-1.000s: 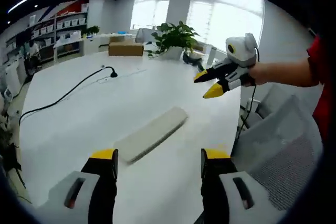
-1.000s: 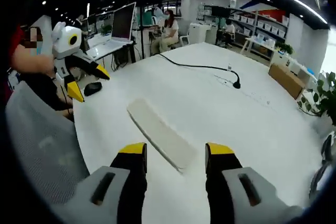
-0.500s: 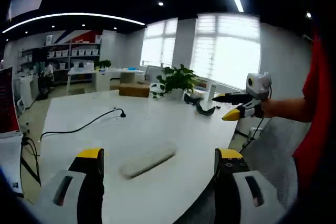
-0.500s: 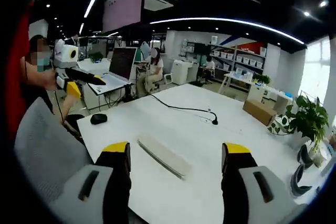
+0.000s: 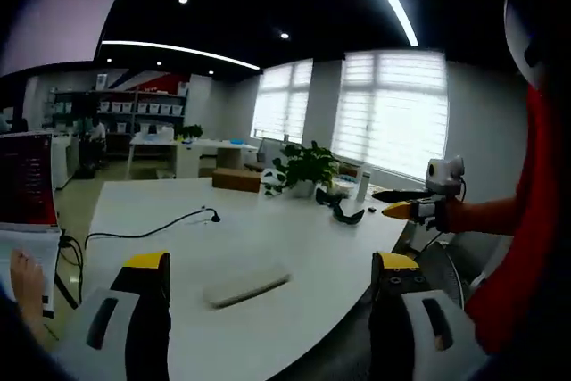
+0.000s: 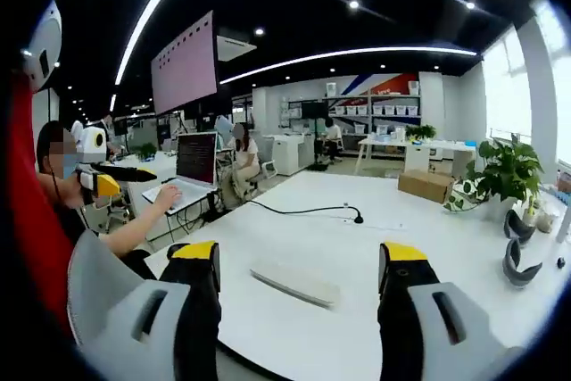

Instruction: Arrange the utensils inside the cutlery case until each visible utensil rests in its matching compartment.

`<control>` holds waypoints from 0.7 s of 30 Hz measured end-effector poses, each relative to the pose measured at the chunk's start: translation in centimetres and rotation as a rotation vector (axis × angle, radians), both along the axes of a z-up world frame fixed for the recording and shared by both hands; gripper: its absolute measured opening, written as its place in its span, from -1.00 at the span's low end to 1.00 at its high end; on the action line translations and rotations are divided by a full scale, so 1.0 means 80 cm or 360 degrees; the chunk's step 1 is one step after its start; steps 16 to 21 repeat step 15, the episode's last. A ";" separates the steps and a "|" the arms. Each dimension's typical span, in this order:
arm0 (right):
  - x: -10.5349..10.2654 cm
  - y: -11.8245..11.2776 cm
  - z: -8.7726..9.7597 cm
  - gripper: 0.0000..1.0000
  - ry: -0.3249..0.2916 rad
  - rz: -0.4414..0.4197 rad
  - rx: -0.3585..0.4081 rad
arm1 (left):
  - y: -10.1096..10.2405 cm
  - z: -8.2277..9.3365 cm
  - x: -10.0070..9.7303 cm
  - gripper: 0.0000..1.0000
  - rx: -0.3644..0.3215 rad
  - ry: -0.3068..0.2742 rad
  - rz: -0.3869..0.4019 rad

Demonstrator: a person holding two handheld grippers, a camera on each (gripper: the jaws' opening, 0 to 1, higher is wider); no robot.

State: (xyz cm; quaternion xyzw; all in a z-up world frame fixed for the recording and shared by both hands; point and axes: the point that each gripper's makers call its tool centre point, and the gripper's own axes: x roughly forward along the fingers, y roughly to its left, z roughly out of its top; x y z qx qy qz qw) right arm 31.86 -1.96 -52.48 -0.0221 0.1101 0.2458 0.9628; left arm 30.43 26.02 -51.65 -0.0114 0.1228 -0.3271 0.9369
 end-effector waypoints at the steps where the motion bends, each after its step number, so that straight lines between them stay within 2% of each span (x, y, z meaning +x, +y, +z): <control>1: 0.000 0.000 -0.003 0.39 0.0005 0.0004 -0.0040 | 0.006 -0.007 0.002 0.69 0.0109 -0.0027 -0.0006; 2: -0.001 0.001 -0.006 0.39 0.0019 0.0008 -0.0075 | 0.010 -0.013 0.002 0.43 0.0174 -0.0031 0.0008; 3: -0.001 0.002 -0.010 0.38 0.0026 0.0015 -0.0109 | 0.012 -0.020 0.000 0.32 0.0221 -0.0004 0.0006; 4: -0.001 0.002 -0.013 0.37 0.0028 0.0016 -0.0132 | 0.008 -0.018 0.000 0.34 0.0169 -0.0012 -0.0003; 5: -0.001 0.004 -0.014 0.37 0.0029 0.0021 -0.0135 | 0.002 -0.016 -0.001 0.51 0.0105 -0.0015 -0.0026; 7: -0.002 0.005 -0.015 0.36 0.0031 0.0016 -0.0146 | 0.001 -0.017 -0.002 0.71 0.0102 0.0000 -0.0022; 10: -0.002 0.004 -0.015 0.34 0.0032 0.0013 -0.0151 | 0.000 -0.018 -0.003 0.67 0.0125 -0.0015 -0.0024; 14: -0.003 -0.001 -0.016 0.30 0.0042 -0.0008 -0.0143 | -0.003 -0.016 -0.001 0.70 0.0015 0.0031 -0.0036; 21: -0.003 -0.002 -0.017 0.30 0.0046 -0.0014 -0.0144 | -0.003 -0.016 0.001 0.72 0.0014 0.0031 -0.0032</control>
